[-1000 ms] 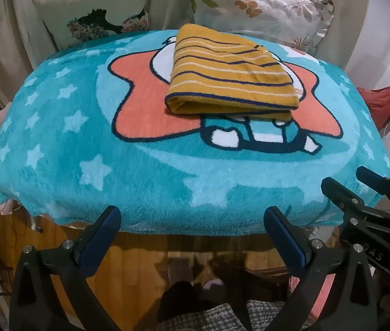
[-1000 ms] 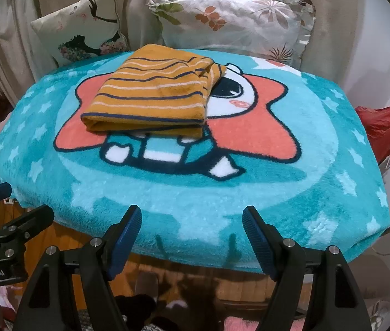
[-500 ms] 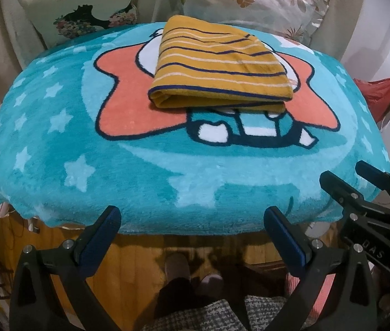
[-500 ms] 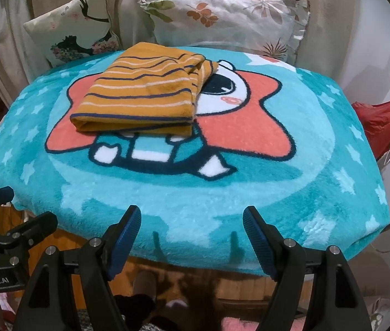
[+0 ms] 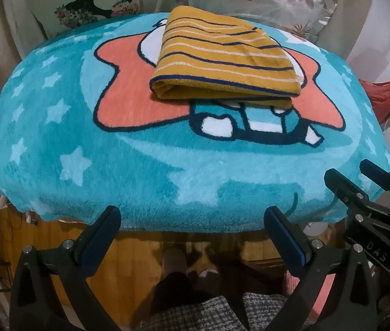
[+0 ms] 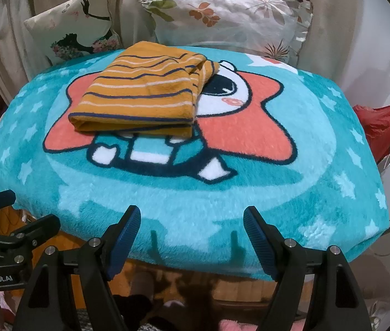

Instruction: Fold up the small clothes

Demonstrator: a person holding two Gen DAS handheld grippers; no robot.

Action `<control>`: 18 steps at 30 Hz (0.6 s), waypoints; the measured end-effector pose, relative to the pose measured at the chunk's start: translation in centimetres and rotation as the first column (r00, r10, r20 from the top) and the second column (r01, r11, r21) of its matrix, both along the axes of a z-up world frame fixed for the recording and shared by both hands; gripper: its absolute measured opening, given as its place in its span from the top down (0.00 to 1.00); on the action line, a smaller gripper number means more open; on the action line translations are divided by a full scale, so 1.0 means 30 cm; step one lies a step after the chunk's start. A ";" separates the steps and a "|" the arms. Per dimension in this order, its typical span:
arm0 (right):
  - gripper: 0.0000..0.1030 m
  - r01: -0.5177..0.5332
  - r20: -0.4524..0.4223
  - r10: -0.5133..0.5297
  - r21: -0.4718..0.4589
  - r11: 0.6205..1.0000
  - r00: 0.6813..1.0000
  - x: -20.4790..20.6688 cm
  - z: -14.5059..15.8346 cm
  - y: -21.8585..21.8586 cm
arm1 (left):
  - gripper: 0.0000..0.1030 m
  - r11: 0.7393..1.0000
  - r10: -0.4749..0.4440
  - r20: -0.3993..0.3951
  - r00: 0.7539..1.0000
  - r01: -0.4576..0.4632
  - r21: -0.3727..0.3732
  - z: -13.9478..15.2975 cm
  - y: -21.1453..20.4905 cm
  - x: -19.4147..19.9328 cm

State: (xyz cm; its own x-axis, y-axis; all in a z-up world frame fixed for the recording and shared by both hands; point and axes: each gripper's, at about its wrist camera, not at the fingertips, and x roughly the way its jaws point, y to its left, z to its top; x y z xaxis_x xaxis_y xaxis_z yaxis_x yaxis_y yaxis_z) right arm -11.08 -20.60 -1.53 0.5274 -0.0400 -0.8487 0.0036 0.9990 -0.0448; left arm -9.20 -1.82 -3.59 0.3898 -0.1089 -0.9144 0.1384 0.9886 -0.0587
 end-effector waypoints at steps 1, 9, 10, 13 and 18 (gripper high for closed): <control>0.21 0.001 0.000 -0.001 0.002 1.000 1.000 -0.001 0.001 0.003 | 0.00 1.000 0.003 -0.005 1.000 -0.003 -0.004 -0.003 0.001 0.002; 0.21 0.000 0.003 0.000 -0.001 1.000 1.000 0.002 0.000 -0.004 | 0.00 1.000 -0.001 -0.006 1.000 0.001 0.003 -0.005 -0.012 0.005; 0.21 0.000 0.004 0.000 -0.002 1.000 1.000 0.003 0.000 -0.008 | 0.00 1.000 -0.002 -0.005 1.000 0.002 0.004 -0.005 -0.016 0.005; 0.21 0.001 0.009 -0.001 -0.007 1.000 1.000 0.004 0.002 -0.018 | 0.00 1.000 -0.007 -0.006 1.000 0.007 0.007 -0.006 -0.028 0.007; 0.21 0.001 0.016 -0.001 -0.011 1.000 1.000 -0.005 0.014 -0.034 | 0.00 1.000 -0.009 -0.002 1.000 0.009 0.008 0.002 -0.042 0.014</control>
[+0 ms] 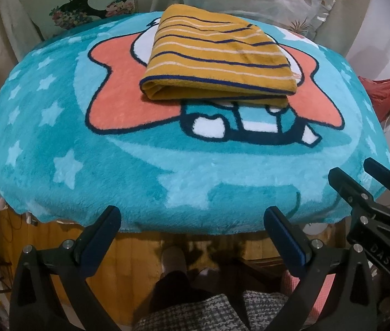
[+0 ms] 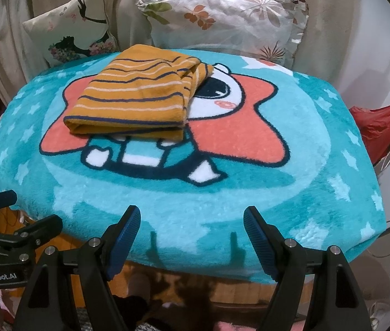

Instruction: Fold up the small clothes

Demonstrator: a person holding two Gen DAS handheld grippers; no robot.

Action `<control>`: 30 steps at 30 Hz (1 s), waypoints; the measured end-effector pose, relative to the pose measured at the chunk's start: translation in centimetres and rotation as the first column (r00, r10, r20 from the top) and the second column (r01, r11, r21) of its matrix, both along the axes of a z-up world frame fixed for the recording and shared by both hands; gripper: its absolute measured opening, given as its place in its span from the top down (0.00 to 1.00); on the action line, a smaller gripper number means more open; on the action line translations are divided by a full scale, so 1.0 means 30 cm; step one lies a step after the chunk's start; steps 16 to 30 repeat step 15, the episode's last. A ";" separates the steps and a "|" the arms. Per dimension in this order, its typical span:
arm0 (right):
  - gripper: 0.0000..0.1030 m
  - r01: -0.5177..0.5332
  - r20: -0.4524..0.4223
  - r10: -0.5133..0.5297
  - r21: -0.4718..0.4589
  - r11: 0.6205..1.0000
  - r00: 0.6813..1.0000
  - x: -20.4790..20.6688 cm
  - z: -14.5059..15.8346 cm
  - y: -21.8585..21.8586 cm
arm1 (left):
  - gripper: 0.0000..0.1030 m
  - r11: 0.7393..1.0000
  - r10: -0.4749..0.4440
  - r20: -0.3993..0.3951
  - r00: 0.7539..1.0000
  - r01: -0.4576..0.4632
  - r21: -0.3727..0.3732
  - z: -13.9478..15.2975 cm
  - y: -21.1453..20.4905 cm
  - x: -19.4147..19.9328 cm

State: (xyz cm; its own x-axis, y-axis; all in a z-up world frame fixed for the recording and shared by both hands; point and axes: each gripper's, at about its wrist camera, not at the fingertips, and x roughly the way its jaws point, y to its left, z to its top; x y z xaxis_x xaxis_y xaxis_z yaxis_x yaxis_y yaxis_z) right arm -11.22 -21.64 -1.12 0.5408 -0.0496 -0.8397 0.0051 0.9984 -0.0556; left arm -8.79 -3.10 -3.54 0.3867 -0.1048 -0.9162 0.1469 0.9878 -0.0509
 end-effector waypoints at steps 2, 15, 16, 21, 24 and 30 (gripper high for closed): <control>0.21 0.002 0.010 -0.002 -0.004 1.000 1.000 -0.006 0.010 -0.004 | 0.00 1.000 -0.004 0.006 1.000 0.004 0.001 0.009 -0.009 0.006; 0.18 0.024 0.048 -0.024 0.003 1.000 0.999 -0.015 0.047 -0.061 | 0.00 0.998 -0.042 0.025 0.999 0.041 0.044 0.024 -0.078 0.018; 0.18 0.024 0.048 -0.024 0.003 1.000 0.999 -0.015 0.047 -0.061 | 0.00 0.998 -0.042 0.025 0.999 0.041 0.044 0.024 -0.078 0.018; 0.18 0.024 0.048 -0.024 0.003 1.000 0.999 -0.015 0.047 -0.061 | 0.00 0.998 -0.042 0.025 0.999 0.041 0.044 0.024 -0.078 0.018; 0.18 0.024 0.048 -0.024 0.003 1.000 0.999 -0.015 0.047 -0.061 | 0.00 0.998 -0.042 0.025 0.999 0.041 0.044 0.024 -0.078 0.018; 0.18 0.024 0.048 -0.024 0.003 1.000 0.999 -0.015 0.047 -0.061 | 0.00 0.998 -0.042 0.025 0.999 0.041 0.044 0.024 -0.078 0.018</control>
